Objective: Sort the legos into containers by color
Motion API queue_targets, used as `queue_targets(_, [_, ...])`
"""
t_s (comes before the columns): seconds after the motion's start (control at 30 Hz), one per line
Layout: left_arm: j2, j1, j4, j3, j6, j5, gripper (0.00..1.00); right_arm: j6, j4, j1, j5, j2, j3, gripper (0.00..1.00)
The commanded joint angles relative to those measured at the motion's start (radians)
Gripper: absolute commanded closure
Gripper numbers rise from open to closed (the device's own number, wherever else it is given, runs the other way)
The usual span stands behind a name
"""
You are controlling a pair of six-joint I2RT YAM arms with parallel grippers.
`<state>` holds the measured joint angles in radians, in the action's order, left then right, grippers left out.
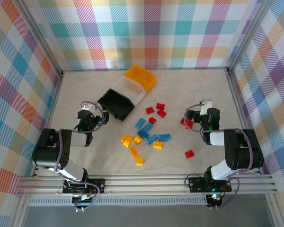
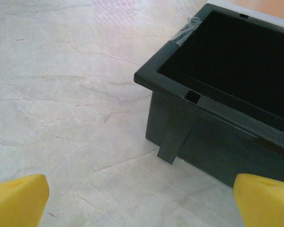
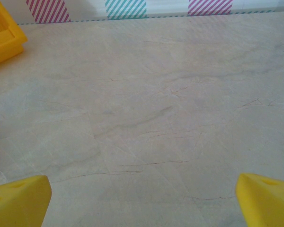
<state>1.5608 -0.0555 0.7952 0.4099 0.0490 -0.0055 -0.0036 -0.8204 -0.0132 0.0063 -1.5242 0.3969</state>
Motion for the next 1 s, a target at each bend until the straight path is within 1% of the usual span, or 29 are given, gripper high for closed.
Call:
queue_targets(0.0, [0.002, 0.013, -0.011, 0.023, -0.015, -0.002, 0.00, 0.015, -0.010, 0.005, -0.014, -0.007, 0.012, 0.00])
queue_targets(0.1, [-0.006, 0.007, -0.025, 0.027, -0.026, -0.042, 0.00, 0.018, 0.062, 0.005, -0.002, 0.037, 0.033, 0.00])
queue_targets(0.17, [-0.048, -0.001, -0.078, 0.034, -0.079, -0.197, 0.00, 0.022, 0.136, 0.003, 0.009, 0.059, 0.062, 0.00])
queue_targets(0.23, [-0.088, -0.003, -0.110, 0.032, -0.106, -0.263, 0.00, 0.024, 0.162, 0.000, 0.018, 0.071, 0.071, 0.00])
queue_targets(0.3, [-0.132, -0.001, -0.202, 0.058, -0.138, -0.328, 0.00, 0.032, 0.197, 0.000, 0.026, 0.092, 0.076, 0.00])
queue_targets(0.4, [-0.200, -0.002, -0.357, 0.117, -0.169, -0.372, 0.00, 0.070, 0.348, 0.000, 0.044, 0.115, 0.133, 0.00])
queue_targets(0.47, [-0.238, -0.002, -0.410, 0.138, -0.204, -0.374, 0.00, 0.113, 0.427, 0.001, 0.055, 0.113, 0.165, 0.00])
queue_targets(0.53, [-0.266, -0.003, -0.458, 0.156, -0.236, -0.365, 0.00, 0.124, 0.441, -0.001, 0.046, 0.114, 0.170, 0.00])
queue_targets(0.6, [-0.287, -0.003, -0.536, 0.187, -0.265, -0.357, 0.00, 0.142, 0.503, -0.001, 0.060, 0.120, 0.197, 0.00])
queue_targets(0.67, [-0.317, -0.005, -0.584, 0.196, -0.287, -0.344, 0.00, 0.156, 0.513, -0.001, 0.034, 0.144, 0.191, 0.00])
queue_targets(0.73, [-0.351, -0.008, -0.630, 0.200, -0.321, -0.343, 0.00, 0.137, 0.510, -0.028, 0.059, 0.182, 0.163, 0.00])
queue_targets(0.87, [-0.402, -0.017, -0.710, 0.215, -0.401, -0.307, 0.00, 0.097, 0.584, -0.087, 0.113, 0.260, 0.158, 0.00])
queue_targets(0.97, [-0.417, -0.023, -0.817, 0.256, -0.504, -0.285, 0.00, 0.126, 0.647, -0.114, 0.111, 0.328, 0.169, 0.00])
